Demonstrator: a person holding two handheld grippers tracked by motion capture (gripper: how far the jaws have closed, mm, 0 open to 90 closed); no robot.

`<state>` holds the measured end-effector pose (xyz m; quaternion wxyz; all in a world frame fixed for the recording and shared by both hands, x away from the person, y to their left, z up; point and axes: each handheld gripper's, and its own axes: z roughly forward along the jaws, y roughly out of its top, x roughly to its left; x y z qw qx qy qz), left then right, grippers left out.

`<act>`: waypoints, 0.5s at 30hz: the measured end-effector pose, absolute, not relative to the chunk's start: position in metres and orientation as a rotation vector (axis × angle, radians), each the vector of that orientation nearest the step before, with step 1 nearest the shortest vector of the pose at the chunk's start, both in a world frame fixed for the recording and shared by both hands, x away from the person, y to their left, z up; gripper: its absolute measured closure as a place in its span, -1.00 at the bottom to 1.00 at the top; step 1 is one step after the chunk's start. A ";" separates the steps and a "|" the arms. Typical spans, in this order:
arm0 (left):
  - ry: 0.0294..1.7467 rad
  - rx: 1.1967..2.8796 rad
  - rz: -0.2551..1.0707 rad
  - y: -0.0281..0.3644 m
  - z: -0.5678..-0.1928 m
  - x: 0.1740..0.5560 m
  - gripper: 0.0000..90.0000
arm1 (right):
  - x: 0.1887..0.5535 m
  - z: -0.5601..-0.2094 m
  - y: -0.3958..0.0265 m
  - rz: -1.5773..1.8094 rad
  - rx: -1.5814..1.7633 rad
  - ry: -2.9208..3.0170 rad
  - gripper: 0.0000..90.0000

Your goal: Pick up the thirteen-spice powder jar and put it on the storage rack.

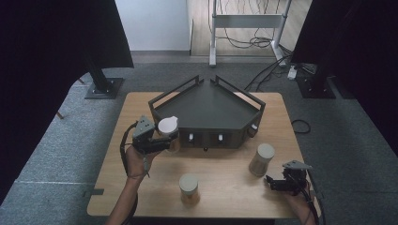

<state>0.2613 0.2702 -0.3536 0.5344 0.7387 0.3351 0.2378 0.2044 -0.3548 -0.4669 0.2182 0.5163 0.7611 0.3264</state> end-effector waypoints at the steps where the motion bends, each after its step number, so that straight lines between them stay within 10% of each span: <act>1: 0.797 1.761 0.570 0.270 -0.351 0.262 -0.32 | 0.204 -0.467 -0.355 0.904 1.430 2.107 -1.00; 15: 0.835 1.719 0.561 0.267 -0.329 0.285 -0.32 | 0.204 -0.467 -0.355 0.904 1.429 2.107 -1.00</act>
